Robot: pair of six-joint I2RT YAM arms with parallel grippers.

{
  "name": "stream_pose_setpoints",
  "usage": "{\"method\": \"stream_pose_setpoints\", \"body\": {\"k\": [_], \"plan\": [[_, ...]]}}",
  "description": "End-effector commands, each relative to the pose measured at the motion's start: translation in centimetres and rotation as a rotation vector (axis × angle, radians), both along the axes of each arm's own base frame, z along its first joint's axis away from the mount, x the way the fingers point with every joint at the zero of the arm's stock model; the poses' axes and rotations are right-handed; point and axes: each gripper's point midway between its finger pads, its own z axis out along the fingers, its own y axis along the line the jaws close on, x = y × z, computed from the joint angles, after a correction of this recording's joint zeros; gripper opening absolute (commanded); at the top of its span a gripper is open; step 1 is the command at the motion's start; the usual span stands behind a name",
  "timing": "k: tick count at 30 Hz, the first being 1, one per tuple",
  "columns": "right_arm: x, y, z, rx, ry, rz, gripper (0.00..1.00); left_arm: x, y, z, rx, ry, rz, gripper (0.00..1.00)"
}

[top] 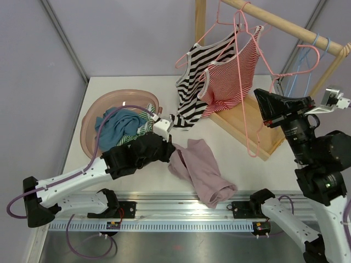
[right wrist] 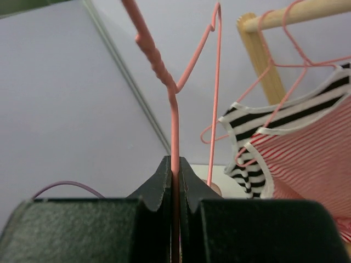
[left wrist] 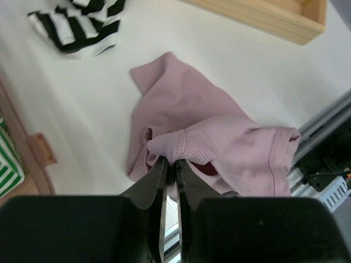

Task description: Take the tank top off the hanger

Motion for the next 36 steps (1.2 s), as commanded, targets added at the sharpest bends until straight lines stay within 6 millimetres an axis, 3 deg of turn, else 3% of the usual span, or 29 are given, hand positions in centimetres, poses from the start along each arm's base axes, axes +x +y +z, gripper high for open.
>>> {"method": "stream_pose_setpoints", "body": {"k": [1,3,4,5,7,8,11,13,15,16,17,18,20,21,28,33,35,36], "plan": [[2.2,-2.0,-7.3,-0.191,0.347,-0.154,0.00,1.7,1.4,2.1,0.007,-0.033,0.131,0.15],[2.1,-2.7,-7.2,-0.200,0.380,-0.192,0.00,1.5,1.5,2.4,0.013,-0.032,0.122,0.31],[2.5,-3.7,-8.0,-0.205,0.431,-0.248,0.00,1.5,1.5,3.0,0.007,-0.041,0.116,0.37],[2.2,-4.4,-7.2,-0.199,0.422,-0.275,0.00,1.5,1.6,3.3,0.008,-0.040,0.113,0.51],[2.3,-6.1,-7.5,-0.214,0.464,-0.365,0.00,1.4,2.2,4.1,0.016,-0.048,0.123,0.83],[1.9,-6.9,-6.4,-0.201,0.453,-0.398,0.00,1.4,2.6,4.3,0.022,-0.050,0.133,0.99],[2.4,-8.8,-5.5,-0.230,0.472,-0.515,0.00,0.8,3.7,5.3,0.021,-0.054,0.131,0.99],[4.2,-9.5,-6.0,-0.288,0.533,-0.598,0.00,0.2,4.4,5.6,0.030,-0.046,0.118,0.99],[4.7,-10.0,-4.2,-0.282,0.523,-0.641,0.00,-0.4,5.3,6.1,0.036,-0.043,0.108,0.99],[6.3,-10.1,-4.6,-0.314,0.557,-0.687,0.00,-0.6,5.6,6.1,0.041,-0.041,0.111,0.99],[6.5,-10.4,-3.4,-0.300,0.543,-0.709,0.00,-0.7,6.0,6.3,0.038,-0.044,0.112,0.99],[8.1,-10.0,-3.8,-0.327,0.569,-0.730,0.00,-1.1,6.6,6.4,0.035,-0.047,0.113,0.99],[9.0,-10.3,-2.8,-0.320,0.566,-0.774,0.00,-1.4,7.3,6.4,0.031,-0.048,0.114,0.99],[10.4,-9.9,-3.2,-0.341,0.584,-0.789,0.00,-1.7,7.8,6.7,0.016,-0.054,0.116,0.99],[12.5,-12.2,-1.7,-0.326,0.574,-1.000,0.00,-2.6,9.8,6.6,0.015,-0.044,0.130,0.99],[14.0,-14.5,-3.9,-0.338,0.638,-1.067,0.00,-3.1,10.5,6.3,0.003,-0.048,0.123,0.99],[14.8,-14.6,-6.2,-0.357,0.683,-1.064,0.00,-3.3,10.5,6.2,-0.002,-0.050,0.118,0.99],[14.6,-14.6,-6.3,-0.341,0.673,-1.063,0.00,-3.3,10.5,6.1,-0.001,-0.049,0.116,0.99]]}}
